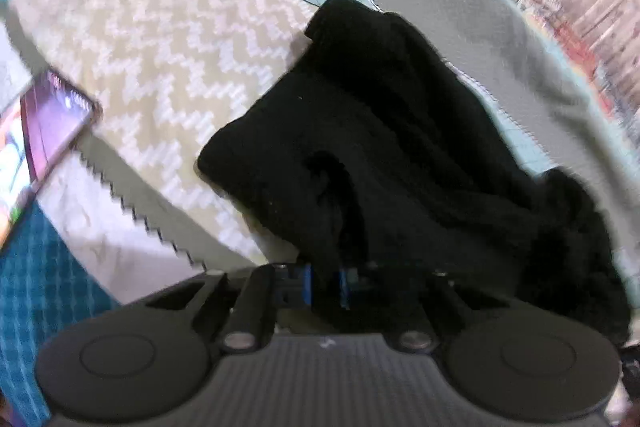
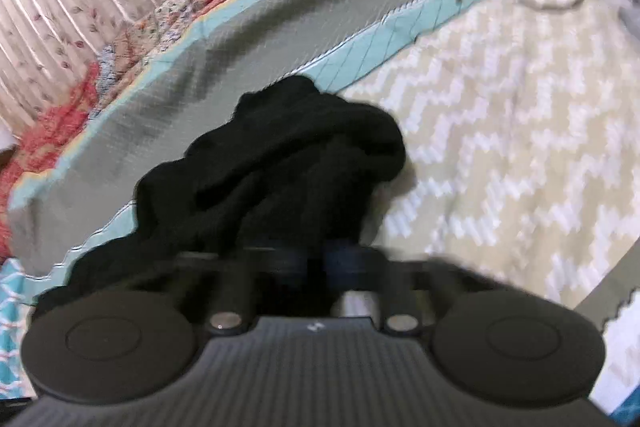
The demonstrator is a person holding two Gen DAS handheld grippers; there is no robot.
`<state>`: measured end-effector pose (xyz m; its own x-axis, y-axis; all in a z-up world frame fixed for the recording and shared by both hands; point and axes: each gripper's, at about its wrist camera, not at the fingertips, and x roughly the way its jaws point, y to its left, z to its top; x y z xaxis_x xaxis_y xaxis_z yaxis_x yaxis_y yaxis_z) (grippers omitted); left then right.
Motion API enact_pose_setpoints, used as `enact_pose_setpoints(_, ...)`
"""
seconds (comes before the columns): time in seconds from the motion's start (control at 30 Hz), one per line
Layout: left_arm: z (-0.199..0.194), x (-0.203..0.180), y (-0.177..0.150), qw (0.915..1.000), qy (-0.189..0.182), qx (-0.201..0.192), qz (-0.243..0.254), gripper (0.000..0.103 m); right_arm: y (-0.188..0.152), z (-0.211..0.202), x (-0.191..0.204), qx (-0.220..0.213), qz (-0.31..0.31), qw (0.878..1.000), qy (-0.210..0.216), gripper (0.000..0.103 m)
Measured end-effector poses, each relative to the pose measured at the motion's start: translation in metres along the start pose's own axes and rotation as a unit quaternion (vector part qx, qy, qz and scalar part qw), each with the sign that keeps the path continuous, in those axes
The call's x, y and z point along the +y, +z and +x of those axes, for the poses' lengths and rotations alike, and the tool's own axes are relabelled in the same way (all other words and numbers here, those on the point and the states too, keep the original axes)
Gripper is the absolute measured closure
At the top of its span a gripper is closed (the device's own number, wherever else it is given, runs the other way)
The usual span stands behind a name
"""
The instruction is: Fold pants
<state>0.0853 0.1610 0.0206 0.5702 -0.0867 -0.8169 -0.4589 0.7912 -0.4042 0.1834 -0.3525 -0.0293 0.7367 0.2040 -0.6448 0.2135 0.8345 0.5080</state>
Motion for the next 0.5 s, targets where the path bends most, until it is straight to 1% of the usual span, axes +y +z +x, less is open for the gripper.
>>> enact_pose_setpoints(0.07, -0.025, 0.004, 0.000, 0.9995, -0.024, -0.019, 0.006, 0.094, 0.006, -0.030, 0.001, -0.046, 0.008, 0.998, 0.031, 0.094)
enact_pose_setpoints(0.1, -0.042, 0.006, -0.002, 0.9988, -0.037, -0.030, 0.011, 0.094, 0.008, -0.048, 0.004, -0.078, -0.002, 0.997, 0.020, 0.094)
enact_pose_setpoints(0.13, -0.056, 0.010, -0.003, 0.9982, -0.046, -0.035, 0.014, 0.094, 0.010, -0.071, 0.009, -0.108, -0.025, 0.994, 0.017, 0.094)
enact_pose_setpoints(0.23, -0.092, 0.027, -0.007, 0.9964, -0.077, -0.034, 0.011, 0.094, 0.008, -0.135, 0.010, -0.173, -0.062, 0.983, 0.018, 0.094)
enact_pose_setpoints(0.27, -0.101, 0.034, -0.011, 0.9961, -0.080, -0.034, 0.010, 0.094, 0.007, -0.152, 0.007, -0.189, -0.070, 0.979, 0.017, 0.094)
enact_pose_setpoints(0.3, -0.109, 0.040, -0.015, 0.9965, -0.075, -0.035, 0.013, 0.094, 0.005, -0.165, 0.003, -0.201, -0.076, 0.977, 0.009, 0.094)
enact_pose_setpoints(0.33, -0.114, 0.045, -0.020, 0.9971, -0.067, -0.033, 0.015, 0.094, 0.002, -0.177, -0.002, -0.207, -0.083, 0.975, 0.002, 0.094)
enact_pose_setpoints(0.37, -0.113, 0.053, -0.021, 0.9979, -0.056, -0.028, 0.015, 0.094, 0.000, -0.182, -0.008, -0.205, -0.087, 0.975, -0.005, 0.093)
enact_pose_setpoints(0.4, -0.111, 0.060, -0.024, 0.9987, -0.044, -0.021, 0.013, 0.094, -0.004, -0.183, -0.013, -0.193, -0.092, 0.977, -0.007, 0.086)
enact_pose_setpoints(0.43, -0.108, 0.066, -0.027, 0.9993, -0.030, -0.016, 0.013, 0.094, -0.007, -0.179, -0.021, -0.178, -0.099, 0.979, -0.015, 0.083)
enact_pose_setpoints(0.47, -0.102, 0.071, -0.030, 0.9998, -0.013, -0.007, 0.012, 0.094, -0.013, -0.176, -0.028, -0.170, -0.106, 0.979, -0.031, 0.069)
enact_pose_setpoints(0.5, -0.094, 0.075, -0.031, 0.9999, -0.003, 0.001, 0.011, 0.094, -0.016, -0.170, -0.037, -0.165, -0.106, 0.979, -0.054, 0.058)
